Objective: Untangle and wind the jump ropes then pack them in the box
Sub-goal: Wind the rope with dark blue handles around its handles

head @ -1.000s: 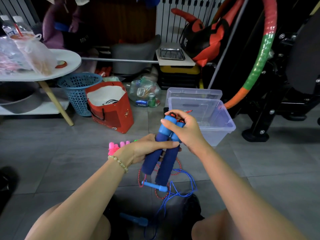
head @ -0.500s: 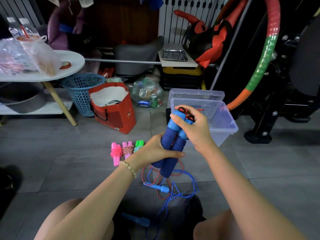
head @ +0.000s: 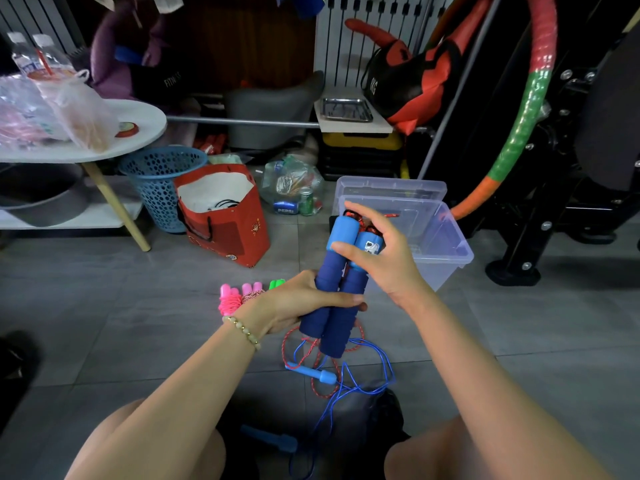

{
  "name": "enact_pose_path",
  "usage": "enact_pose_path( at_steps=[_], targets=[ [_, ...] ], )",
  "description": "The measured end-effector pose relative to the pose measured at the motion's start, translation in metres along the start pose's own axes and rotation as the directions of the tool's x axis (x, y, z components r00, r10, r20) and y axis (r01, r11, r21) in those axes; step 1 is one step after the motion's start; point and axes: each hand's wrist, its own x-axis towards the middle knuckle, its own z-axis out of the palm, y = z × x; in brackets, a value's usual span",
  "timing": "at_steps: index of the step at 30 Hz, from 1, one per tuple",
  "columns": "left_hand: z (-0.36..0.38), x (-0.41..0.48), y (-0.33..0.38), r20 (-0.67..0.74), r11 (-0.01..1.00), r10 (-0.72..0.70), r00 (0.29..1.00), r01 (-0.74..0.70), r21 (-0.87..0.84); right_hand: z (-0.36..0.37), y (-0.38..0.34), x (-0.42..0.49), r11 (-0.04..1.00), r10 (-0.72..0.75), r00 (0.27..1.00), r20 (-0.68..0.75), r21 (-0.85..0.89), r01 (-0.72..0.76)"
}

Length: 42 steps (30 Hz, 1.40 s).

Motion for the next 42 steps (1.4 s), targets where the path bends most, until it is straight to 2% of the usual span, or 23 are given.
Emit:
enact_pose_path(
  at_steps=[4,10,15,21,23,25,31,35,36,37,38,40,42],
  targets=[
    [-0.001,-0.003,0.002,0.037,0.998,-0.043,0.998,0.045,-0.034,-0.004,-0.002,0.003,1.0,-0.006,1.0,-0.028,-0.026,0.005],
    [-0.002,-0.005,-0.001,0.104,0.992,-0.114,0.988,0.119,-0.048,0.001,0.002,0.003,0.997,0.032,0.997,0.066,-0.068,-0.028],
    [-0.002,-0.001,0.003,-0.046,0.998,-0.051,0.998,0.049,-0.05,-0.002,0.001,0.006,0.999,0.008,1.0,-0.015,-0.042,-0.009],
    [0.005,0.007,-0.004,-0.243,0.989,0.044,0.969,-0.008,0.148,-0.002,0.004,0.007,0.996,-0.043,0.998,-0.043,-0.084,0.04],
    [0.007,0.007,-0.004,-0.25,0.991,0.069,0.966,-0.037,0.131,-0.003,0.005,0.009,0.995,-0.041,0.998,-0.04,-0.092,0.037],
    [0.008,0.006,-0.002,-0.196,0.992,0.091,0.977,-0.072,0.099,-0.005,0.006,0.009,0.995,-0.036,0.999,-0.038,-0.096,0.032],
    [0.009,0.002,0.004,-0.134,0.999,0.036,0.99,-0.032,0.025,-0.008,0.007,0.007,0.999,0.02,1.0,-0.014,-0.046,-0.02],
    [0.004,-0.003,0.015,-0.147,0.992,0.087,0.985,-0.099,-0.074,-0.005,0.015,0.005,0.967,0.154,0.981,-0.122,0.221,-0.124],
    [0.003,-0.004,0.019,-0.145,0.988,0.099,0.985,-0.114,-0.103,-0.004,0.02,0.003,0.938,0.215,0.971,-0.103,0.298,-0.176],
    [0.001,-0.006,0.022,-0.143,0.984,0.108,0.984,-0.125,-0.123,-0.001,0.024,-0.001,0.9,0.275,0.961,-0.018,0.357,-0.25],
    [-0.001,-0.008,0.025,-0.143,0.981,0.115,0.983,-0.135,-0.138,0.003,0.03,-0.005,0.862,0.318,0.939,0.131,0.373,-0.344],
    [-0.006,-0.011,0.028,-0.167,0.978,0.121,0.978,-0.147,-0.15,0.012,0.039,-0.014,0.816,0.371,0.834,0.41,0.285,-0.503],
    [-0.014,-0.013,0.029,-0.215,0.98,0.113,0.97,-0.144,-0.137,0.015,0.043,-0.02,0.825,0.415,0.755,0.507,0.141,-0.548]
  ],
)
